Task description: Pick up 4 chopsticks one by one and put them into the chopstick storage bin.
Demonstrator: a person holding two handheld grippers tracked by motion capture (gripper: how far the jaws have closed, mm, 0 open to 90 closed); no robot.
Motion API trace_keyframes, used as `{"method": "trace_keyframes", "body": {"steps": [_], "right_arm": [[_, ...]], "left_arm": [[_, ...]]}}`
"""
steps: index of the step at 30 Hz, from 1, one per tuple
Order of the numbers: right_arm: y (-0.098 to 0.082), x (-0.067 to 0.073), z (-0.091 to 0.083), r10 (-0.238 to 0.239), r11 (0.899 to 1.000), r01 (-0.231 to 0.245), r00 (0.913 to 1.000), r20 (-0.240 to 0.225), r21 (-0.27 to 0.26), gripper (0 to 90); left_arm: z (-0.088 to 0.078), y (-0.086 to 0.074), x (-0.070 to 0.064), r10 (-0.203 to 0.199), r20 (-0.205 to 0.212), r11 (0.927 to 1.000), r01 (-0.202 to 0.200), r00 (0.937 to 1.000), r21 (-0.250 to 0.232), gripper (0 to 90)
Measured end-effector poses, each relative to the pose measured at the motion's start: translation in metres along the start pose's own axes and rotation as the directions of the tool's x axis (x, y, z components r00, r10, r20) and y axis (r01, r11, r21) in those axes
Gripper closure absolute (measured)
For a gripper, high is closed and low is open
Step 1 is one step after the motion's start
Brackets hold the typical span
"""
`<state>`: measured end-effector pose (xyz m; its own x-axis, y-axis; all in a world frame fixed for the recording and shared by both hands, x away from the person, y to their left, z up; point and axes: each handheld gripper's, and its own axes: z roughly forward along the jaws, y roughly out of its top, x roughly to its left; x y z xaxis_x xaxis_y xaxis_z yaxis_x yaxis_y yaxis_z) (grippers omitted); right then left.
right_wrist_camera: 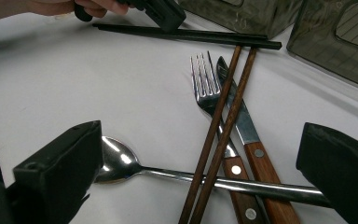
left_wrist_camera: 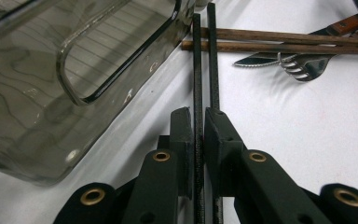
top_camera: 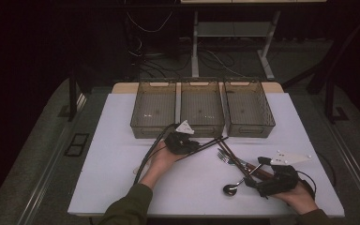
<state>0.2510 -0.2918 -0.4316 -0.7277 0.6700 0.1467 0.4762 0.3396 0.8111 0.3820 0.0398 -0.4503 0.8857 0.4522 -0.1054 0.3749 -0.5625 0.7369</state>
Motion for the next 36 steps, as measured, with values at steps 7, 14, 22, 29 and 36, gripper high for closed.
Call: {"method": "trace_keyframes", "body": {"steps": [7, 14, 22, 29, 36], "right_arm": [[0.0000, 0.0000, 0.0000, -0.001, 1.000, 0.001, 1.0000, 0.000, 0.001, 0.9], [-0.0001, 0.0001, 0.0001, -0.002, 1.000, 0.002, 1.0000, 0.000, 0.002, 0.8], [-0.0002, 0.0003, 0.0002, -0.002, 1.000, 0.002, 1.0000, -0.001, 0.003, 0.8], [-0.0002, 0.0004, 0.0003, -0.001, 1.000, 0.001, 1.0000, -0.001, 0.004, 0.8], [-0.0003, 0.0005, 0.0004, -0.002, 1.000, 0.002, 1.0000, -0.001, 0.003, 0.9]], "left_arm": [[0.0026, -0.0008, -0.0009, 0.009, 0.002, 0.9999, -0.009, 1.0000, 0.015, 80.9], [0.0032, -0.0017, -0.0014, 0.014, -0.002, 0.9998, -0.014, 0.9999, 0.012, 82.2], [0.0028, -0.0029, 0.0001, 0.027, 0.005, 0.9996, -0.027, 0.9996, 0.008, 84.7], [0.0028, -0.0030, -0.0004, 0.044, 0.006, 0.9990, -0.044, 0.9990, 0.003, 85.4], [0.0006, -0.0028, 0.0004, 0.062, 0.001, 0.9980, -0.062, 0.9981, 0.004, 85.4]]}}
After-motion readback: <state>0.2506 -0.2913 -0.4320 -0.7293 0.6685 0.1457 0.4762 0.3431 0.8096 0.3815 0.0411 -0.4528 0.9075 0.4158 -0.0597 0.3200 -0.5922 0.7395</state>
